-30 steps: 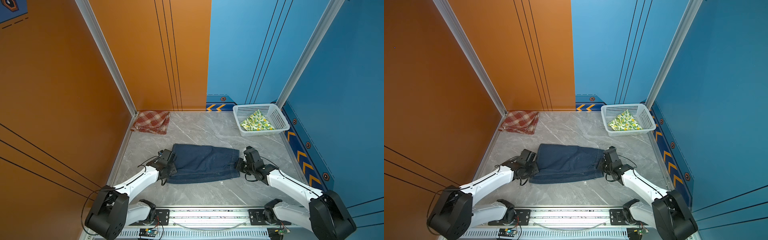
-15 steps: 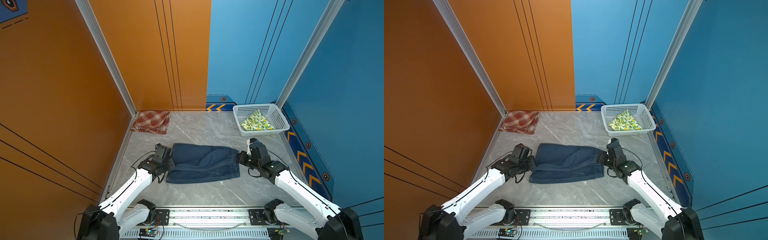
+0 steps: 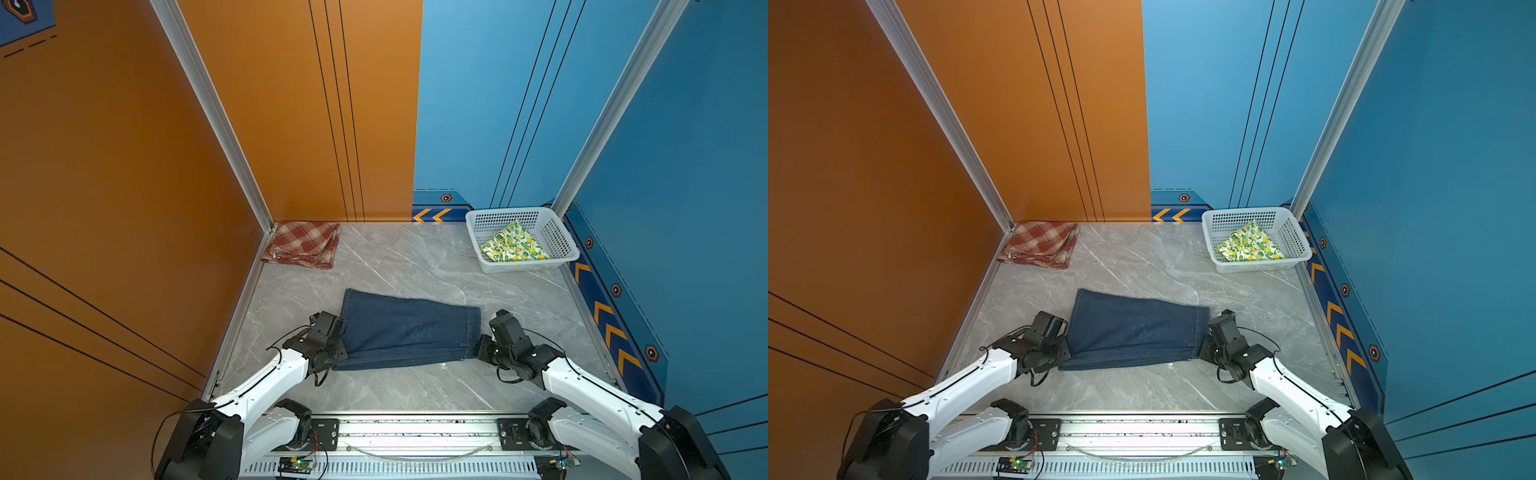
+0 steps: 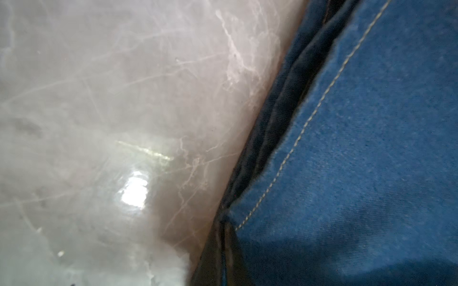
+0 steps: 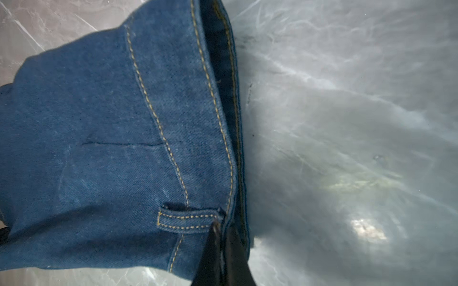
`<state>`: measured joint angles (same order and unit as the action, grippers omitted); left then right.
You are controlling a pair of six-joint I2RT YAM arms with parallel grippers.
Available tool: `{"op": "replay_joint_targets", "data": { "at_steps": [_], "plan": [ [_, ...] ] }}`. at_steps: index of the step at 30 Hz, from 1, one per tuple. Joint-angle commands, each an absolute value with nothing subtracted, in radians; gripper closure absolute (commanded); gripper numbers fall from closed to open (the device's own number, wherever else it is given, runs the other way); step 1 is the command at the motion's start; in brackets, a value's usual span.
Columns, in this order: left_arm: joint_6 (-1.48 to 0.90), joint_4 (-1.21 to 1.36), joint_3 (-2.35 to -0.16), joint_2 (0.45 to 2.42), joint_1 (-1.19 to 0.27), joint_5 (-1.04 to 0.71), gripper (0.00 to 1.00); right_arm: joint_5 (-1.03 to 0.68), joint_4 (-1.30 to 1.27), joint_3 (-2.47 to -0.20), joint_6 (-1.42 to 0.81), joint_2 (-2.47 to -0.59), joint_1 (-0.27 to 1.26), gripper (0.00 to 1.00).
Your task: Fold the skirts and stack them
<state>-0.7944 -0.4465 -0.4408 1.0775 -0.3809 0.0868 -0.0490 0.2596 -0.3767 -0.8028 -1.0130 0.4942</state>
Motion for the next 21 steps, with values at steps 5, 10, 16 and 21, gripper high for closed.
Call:
{"op": "replay_joint_targets", "data": {
  "at_steps": [5, 10, 16, 21],
  "plan": [
    [-0.789, -0.464, -0.444, 1.114, -0.383, 0.121, 0.49, 0.039, 0.332, -0.439, -0.754, -1.016, 0.498, 0.73],
    [-0.758, -0.533, -0.536, 1.037, -0.385, 0.212, 0.30, 0.115, 0.449, -0.538, -0.699, -0.922, 0.495, 0.46],
    [-0.694, -0.571, -0.714, 1.051, -0.407, 0.284, 0.26, 0.137, 0.469, -0.679, -0.642, -0.939, 0.492, 0.38],
    [-0.678, -0.453, -0.864, 1.223, -0.491, 0.226, 0.26, 0.082, 0.303, -0.758, -0.686, -1.071, 0.503, 0.37]
  ]
}}
